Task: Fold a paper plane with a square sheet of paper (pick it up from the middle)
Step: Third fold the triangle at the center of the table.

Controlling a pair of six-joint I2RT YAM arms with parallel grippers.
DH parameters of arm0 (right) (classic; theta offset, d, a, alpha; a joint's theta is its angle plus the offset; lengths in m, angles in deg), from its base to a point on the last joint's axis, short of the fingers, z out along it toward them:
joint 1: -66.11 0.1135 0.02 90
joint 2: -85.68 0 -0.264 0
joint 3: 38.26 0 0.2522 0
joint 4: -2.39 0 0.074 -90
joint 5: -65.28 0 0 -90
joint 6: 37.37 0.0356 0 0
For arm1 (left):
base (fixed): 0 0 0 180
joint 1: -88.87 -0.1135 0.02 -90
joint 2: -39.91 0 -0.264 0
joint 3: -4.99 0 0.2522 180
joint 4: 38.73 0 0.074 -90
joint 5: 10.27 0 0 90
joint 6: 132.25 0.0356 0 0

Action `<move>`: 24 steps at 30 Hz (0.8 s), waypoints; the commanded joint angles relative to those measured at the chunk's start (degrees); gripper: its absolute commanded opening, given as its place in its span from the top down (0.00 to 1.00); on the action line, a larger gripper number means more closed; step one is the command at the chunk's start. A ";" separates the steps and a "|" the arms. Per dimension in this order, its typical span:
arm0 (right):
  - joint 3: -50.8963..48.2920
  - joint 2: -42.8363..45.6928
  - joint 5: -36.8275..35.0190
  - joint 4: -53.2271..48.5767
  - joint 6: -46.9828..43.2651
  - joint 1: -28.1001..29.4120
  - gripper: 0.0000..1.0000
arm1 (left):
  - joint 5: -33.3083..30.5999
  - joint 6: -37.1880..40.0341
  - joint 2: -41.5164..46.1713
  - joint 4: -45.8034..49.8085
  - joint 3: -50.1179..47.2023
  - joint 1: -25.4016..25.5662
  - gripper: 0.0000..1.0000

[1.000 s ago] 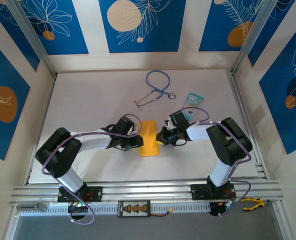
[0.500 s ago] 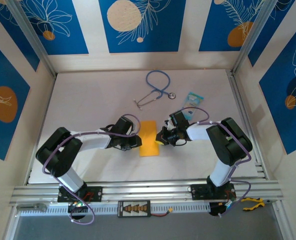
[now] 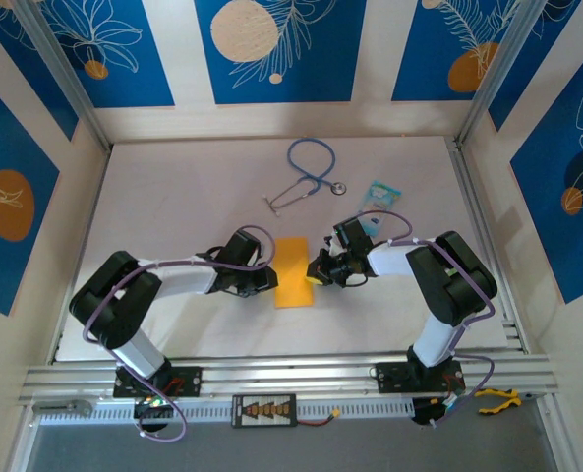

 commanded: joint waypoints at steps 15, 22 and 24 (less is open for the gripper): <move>-2.62 -1.44 -4.23 -5.99 0.93 -0.48 0.97 | 1.44 -0.87 0.58 -2.15 -0.74 0.44 0.83; -2.61 -1.45 -4.07 -5.99 0.92 -0.53 0.97 | 2.81 -2.09 -0.96 -4.92 -1.75 0.39 0.83; -2.57 -1.51 -4.06 -5.97 0.92 -0.52 0.97 | 3.15 -2.41 -1.07 -5.69 -1.88 0.39 0.83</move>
